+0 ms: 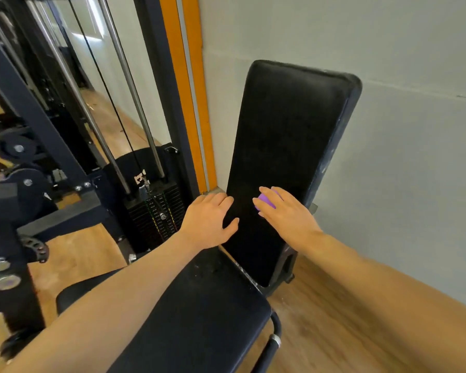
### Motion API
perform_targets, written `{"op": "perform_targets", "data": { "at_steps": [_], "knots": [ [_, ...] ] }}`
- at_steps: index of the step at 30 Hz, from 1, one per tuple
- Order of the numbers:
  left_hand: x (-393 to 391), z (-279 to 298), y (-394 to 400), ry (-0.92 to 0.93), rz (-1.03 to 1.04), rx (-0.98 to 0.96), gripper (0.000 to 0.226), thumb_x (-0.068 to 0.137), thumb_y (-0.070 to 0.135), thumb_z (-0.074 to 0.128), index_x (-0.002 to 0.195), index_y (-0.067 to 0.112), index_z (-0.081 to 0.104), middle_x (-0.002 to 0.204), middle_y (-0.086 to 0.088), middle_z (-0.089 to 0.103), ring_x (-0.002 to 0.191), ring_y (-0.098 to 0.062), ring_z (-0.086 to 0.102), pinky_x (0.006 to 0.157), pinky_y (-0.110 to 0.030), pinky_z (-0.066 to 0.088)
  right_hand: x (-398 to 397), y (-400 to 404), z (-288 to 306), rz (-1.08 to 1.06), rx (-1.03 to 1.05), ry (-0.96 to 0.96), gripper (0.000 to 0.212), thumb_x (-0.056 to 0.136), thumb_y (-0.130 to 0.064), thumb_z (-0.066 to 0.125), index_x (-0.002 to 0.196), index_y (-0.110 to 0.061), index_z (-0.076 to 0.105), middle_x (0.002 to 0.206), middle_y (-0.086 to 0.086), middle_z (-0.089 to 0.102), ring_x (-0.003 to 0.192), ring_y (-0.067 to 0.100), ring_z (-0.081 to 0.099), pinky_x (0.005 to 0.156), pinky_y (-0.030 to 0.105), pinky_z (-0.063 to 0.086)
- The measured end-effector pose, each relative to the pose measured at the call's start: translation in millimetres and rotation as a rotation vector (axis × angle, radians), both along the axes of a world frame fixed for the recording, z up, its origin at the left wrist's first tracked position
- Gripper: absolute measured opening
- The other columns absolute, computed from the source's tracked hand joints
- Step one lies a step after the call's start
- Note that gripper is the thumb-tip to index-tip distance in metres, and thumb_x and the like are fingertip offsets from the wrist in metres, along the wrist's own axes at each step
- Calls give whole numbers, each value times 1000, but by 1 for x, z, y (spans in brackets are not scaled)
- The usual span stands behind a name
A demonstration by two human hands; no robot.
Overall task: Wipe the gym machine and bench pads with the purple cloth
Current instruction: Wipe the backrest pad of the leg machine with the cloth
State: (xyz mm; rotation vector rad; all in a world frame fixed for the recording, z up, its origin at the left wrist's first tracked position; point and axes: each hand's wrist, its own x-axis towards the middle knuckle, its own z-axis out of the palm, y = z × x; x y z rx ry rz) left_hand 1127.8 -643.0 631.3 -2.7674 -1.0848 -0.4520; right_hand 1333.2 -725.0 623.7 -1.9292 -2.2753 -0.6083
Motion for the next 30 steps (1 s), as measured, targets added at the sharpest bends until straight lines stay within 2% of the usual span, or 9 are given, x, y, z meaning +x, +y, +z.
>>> {"op": "perform_targets", "data": {
  "at_steps": [4,8,11,17,20,23,27,30],
  "knots": [
    [15,51,-5,-13,-63,49,52,92,48,60,130,12,63,127,-6,66,116,-24,63,99,-40,48,14,-12,56,16,47,16,56,74,-18,87,126,-14,65,134,14,60,122,34,58,99,39,49],
    [36,80,-13,-57,-121,133,52,89,49,57,122,10,67,122,-7,69,110,-25,67,95,-41,52,37,-25,91,103,141,2,63,64,-13,91,122,-10,68,131,17,61,118,38,60,94,42,52],
    [55,93,-21,-86,-157,179,57,90,52,46,121,10,69,123,-7,69,111,-25,66,96,-41,51,59,-32,106,151,218,-38,61,67,-13,90,123,-10,67,133,17,59,122,38,57,97,41,50],
    [96,119,-29,-160,-148,238,58,91,52,43,121,10,69,124,-8,68,113,-25,65,99,-40,48,105,-41,131,270,371,-57,31,78,-18,79,107,-7,72,120,18,66,113,37,62,92,40,53],
    [113,128,-27,-179,-142,264,56,92,52,45,121,10,69,125,-7,68,115,-24,64,101,-38,46,126,-39,141,320,446,-71,24,89,-21,61,105,-7,72,118,17,67,110,36,63,90,40,54],
    [127,137,-21,-188,-147,289,55,93,52,46,122,11,69,125,-6,68,116,-22,63,102,-35,43,142,-26,149,339,523,-84,33,100,-25,43,104,-9,72,117,15,66,109,34,63,91,39,54],
    [141,155,-2,-251,-173,345,51,93,50,48,120,11,69,124,-5,68,115,-22,63,103,-31,38,154,-2,164,379,618,-91,30,99,-27,48,97,-11,73,111,12,68,103,31,64,86,36,53],
    [150,168,18,-308,-202,389,49,93,48,51,120,11,69,124,-6,68,116,-22,63,103,-31,39,164,21,180,401,677,-75,26,98,-26,53,95,-10,73,109,12,68,100,31,64,82,36,51]
  ]
}}
